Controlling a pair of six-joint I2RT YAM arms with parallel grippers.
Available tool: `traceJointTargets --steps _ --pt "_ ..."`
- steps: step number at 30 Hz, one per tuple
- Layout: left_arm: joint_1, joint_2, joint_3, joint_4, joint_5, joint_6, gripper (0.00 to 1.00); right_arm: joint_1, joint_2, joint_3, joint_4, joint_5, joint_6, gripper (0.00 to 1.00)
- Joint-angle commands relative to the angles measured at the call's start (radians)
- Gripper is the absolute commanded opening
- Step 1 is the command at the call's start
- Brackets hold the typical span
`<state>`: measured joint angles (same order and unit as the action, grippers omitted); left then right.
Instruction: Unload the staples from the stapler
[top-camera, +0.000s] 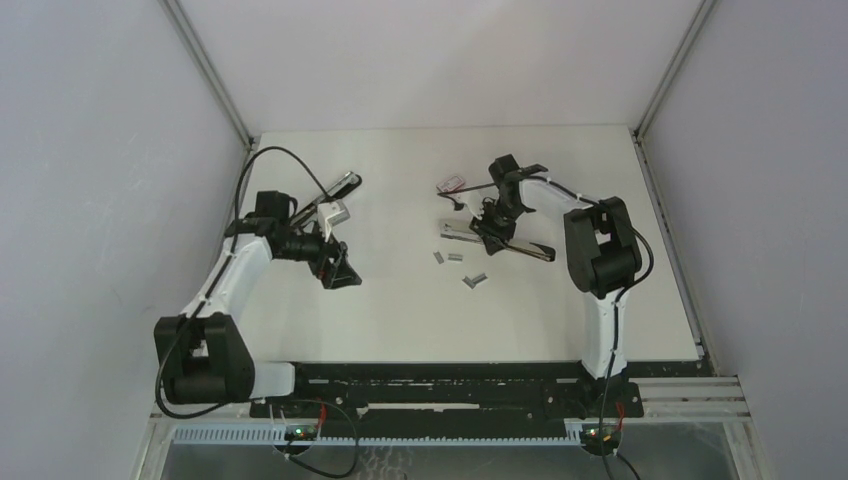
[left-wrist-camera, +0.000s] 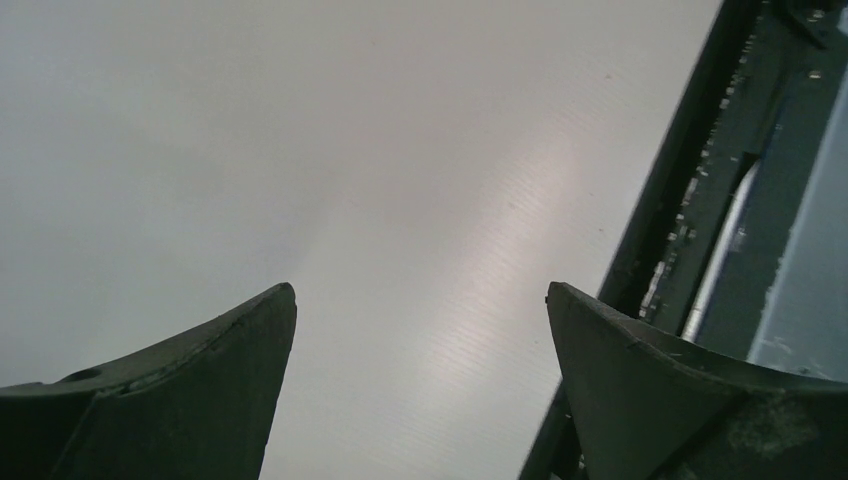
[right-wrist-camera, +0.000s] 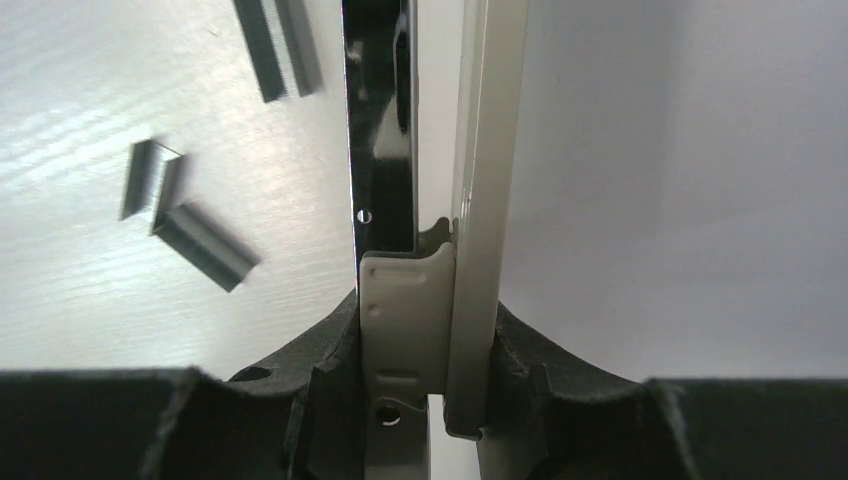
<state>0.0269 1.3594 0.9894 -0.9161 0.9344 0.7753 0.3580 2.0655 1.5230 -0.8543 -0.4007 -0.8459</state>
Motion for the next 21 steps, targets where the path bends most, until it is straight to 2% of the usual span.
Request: traceJointTargets --steps 1,5,8,12,21 --pt "-0.043 -0.129 -0.077 0.297 -0.124 -0.133 1.0 -0.017 0.007 0.099 -0.122 -0.154 0.058 0.0" --pt "-0.132 -0.184 -0.105 0.47 -0.268 -0.162 1.0 -0.035 0.042 0.156 -0.188 -0.217 0.073 0.0" --pt "-0.205 -0.182 -0.092 0.549 -0.327 -0.126 1.0 -0.055 0.075 0.208 -0.241 -0.272 0.083 0.0" --pt "-0.314 -0.164 -0.076 0.623 -0.422 -0.047 1.0 -0.089 0.104 0.27 -0.318 -0.366 0.091 0.0" --pt "-0.556 -0.108 -0.043 0.676 -0.647 0.096 0.96 -0.126 0.141 0.384 -0.484 -0.515 0.058 0.0"
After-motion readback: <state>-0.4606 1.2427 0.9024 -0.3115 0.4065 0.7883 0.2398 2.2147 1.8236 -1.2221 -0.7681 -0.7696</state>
